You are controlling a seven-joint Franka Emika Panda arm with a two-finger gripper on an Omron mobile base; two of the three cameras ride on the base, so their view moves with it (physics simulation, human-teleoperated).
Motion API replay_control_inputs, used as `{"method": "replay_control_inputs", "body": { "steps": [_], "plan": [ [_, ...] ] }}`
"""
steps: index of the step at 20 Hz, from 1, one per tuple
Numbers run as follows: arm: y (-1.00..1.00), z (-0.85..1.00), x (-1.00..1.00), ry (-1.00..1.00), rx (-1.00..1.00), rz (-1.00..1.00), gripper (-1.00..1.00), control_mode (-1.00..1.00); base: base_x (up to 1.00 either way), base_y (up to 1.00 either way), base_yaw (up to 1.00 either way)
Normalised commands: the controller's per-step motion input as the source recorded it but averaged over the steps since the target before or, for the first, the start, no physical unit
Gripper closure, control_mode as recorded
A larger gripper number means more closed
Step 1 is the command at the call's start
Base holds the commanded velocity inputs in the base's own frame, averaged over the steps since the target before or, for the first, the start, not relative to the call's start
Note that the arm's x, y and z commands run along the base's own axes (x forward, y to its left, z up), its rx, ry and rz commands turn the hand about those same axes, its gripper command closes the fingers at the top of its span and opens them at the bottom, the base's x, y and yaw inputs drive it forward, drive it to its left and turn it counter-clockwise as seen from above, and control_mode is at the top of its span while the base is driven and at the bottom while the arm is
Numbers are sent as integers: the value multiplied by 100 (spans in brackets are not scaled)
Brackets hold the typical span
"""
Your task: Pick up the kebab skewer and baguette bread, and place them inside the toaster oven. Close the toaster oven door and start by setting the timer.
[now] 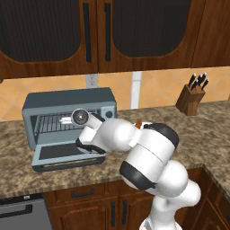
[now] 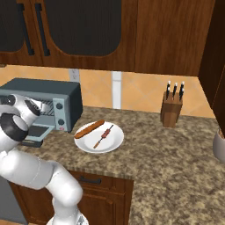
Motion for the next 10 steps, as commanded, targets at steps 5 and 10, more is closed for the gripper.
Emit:
{"method": "replay_control_inputs", "body": {
  "steps": [5, 10],
  "plan": [
    [0, -15, 8, 11, 0, 0, -100, -100, 0, 0, 0],
    [3, -12, 20, 15, 0, 0, -100, -100, 0, 0, 0]
  ]
}}
